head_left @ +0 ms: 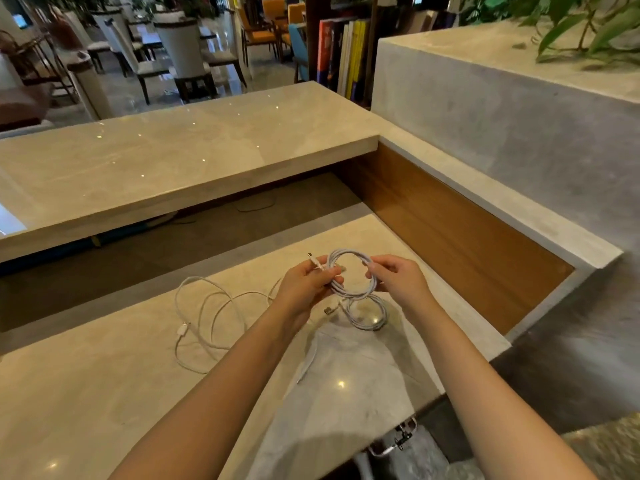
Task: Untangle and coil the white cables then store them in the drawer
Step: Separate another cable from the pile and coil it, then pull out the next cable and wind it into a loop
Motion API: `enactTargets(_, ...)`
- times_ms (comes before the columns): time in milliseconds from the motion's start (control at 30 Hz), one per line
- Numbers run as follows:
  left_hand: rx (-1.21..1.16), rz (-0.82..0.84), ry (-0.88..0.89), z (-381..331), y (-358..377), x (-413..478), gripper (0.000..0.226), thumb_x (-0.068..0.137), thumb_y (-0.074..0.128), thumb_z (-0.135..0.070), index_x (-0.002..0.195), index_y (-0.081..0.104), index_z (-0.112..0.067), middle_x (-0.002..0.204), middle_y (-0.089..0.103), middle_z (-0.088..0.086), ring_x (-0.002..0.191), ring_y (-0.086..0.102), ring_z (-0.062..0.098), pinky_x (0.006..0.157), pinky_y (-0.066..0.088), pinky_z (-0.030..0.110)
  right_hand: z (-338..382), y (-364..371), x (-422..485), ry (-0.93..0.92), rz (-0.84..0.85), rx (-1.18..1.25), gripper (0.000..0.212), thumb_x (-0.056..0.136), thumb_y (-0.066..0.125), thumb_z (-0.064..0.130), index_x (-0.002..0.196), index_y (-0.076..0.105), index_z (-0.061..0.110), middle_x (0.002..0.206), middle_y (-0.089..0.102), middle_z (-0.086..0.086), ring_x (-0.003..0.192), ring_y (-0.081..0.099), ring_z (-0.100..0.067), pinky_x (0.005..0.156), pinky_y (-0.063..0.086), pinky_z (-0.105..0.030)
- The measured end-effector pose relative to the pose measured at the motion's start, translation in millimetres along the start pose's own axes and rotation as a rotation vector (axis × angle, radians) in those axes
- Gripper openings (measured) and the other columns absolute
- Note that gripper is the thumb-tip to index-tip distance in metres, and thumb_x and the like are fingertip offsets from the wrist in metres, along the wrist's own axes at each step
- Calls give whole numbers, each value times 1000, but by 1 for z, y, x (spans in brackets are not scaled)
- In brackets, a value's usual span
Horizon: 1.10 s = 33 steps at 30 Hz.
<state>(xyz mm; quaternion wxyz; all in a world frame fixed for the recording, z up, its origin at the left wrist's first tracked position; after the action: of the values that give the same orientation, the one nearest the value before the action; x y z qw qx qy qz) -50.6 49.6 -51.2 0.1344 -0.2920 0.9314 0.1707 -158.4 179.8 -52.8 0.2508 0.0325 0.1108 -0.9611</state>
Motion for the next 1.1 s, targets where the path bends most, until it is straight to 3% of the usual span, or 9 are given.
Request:
enactTargets(133, 178, -115, -98, 45, 4, 28, 6, 81, 64, 1, 86, 64, -3, 76, 67, 15, 76, 59, 26, 71, 51, 32, -51, -14, 6, 101, -95, -157, 12, 86, 64, 13, 87, 74, 6, 84, 71, -8, 81, 64, -22, 79, 54, -40)
enactTargets(333, 525, -314, 7, 67, -14, 44, 11, 83, 65, -17, 87, 68, -8, 89, 71, 14, 83, 67, 28, 83, 55, 42, -85, -16, 8, 180, -119, -327, 15, 86, 61, 10, 84, 73, 2, 80, 68, -11, 74, 56, -18, 64, 39, -25)
enactTargets(433, 833, -495, 227, 48, -39, 38, 24, 87, 59, -14, 111, 61, -10, 113, 60, 12, 103, 54, 25, 90, 45, 33, -92, -16, 10, 172, -140, -430, 15, 88, 56, 8, 94, 69, 4, 84, 64, -7, 75, 53, -17, 65, 37, -24)
enactTargets(533, 1012, -566, 225, 47, -60, 35, 38, 86, 61, -18, 123, 54, -12, 124, 49, 12, 118, 42, 29, 99, 38, 36, -93, -14, 9, 102, -157, -483, 16, 90, 55, 11, 100, 65, 5, 94, 62, -9, 78, 51, -17, 67, 36, -25)
enactTargets(667, 746, -381, 113, 50, -64, 41, 24, 93, 51, -13, 109, 65, -6, 93, 67, 10, 79, 60, 20, 75, 50, 33, -81, -13, 9, 35, -162, -573, 27, 93, 54, 19, 116, 58, 7, 116, 54, -12, 102, 51, -23, 82, 43, -31)
enactTargets(767, 704, -363, 223, 19, -63, 28, 22, 95, 48, -14, 104, 67, -11, 76, 64, -1, 61, 53, 10, 58, 45, 21, -29, 3, 8, -262, -139, -630, 28, 94, 50, 17, 120, 57, 10, 117, 57, -9, 113, 46, -24, 90, 42, -34)
enactTargets(867, 641, -340, 314, -23, -63, 8, 20, 94, 49, -14, 102, 66, -14, 70, 62, -3, 57, 51, 10, 54, 43, 21, 28, 44, 3, -440, 75, -518, 24, 95, 49, 17, 113, 64, 13, 107, 67, -3, 100, 57, -17, 84, 48, -31)
enactTargets(1033, 89, -231, 460, -97, -66, -28, 23, 92, 47, 1, 108, 51, -16, 71, 62, 9, 57, 55, 14, 56, 50, 26, 82, 127, -24, -315, 508, -142, 24, 94, 52, 16, 114, 64, 11, 102, 68, 0, 89, 61, -1, 77, 46, -13)
enactTargets(1100, -48, -213, 498, -122, -68, -40, 25, 93, 44, 4, 108, 47, -16, 77, 63, 10, 62, 58, 15, 59, 53, 24, 96, 151, -40, -255, 640, -25, 25, 97, 46, 15, 116, 62, 9, 99, 67, -2, 88, 61, -2, 83, 46, -14)
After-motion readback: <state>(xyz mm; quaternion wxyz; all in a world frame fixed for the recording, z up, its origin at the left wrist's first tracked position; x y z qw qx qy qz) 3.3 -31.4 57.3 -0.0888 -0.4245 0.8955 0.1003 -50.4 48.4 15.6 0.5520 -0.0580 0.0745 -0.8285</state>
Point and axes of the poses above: each hand's wrist, its own x-axis towards the middle knuckle, its own y-axis out of the palm, z = x × y, the point moved 7 cm from there along x, towards the middle knuckle
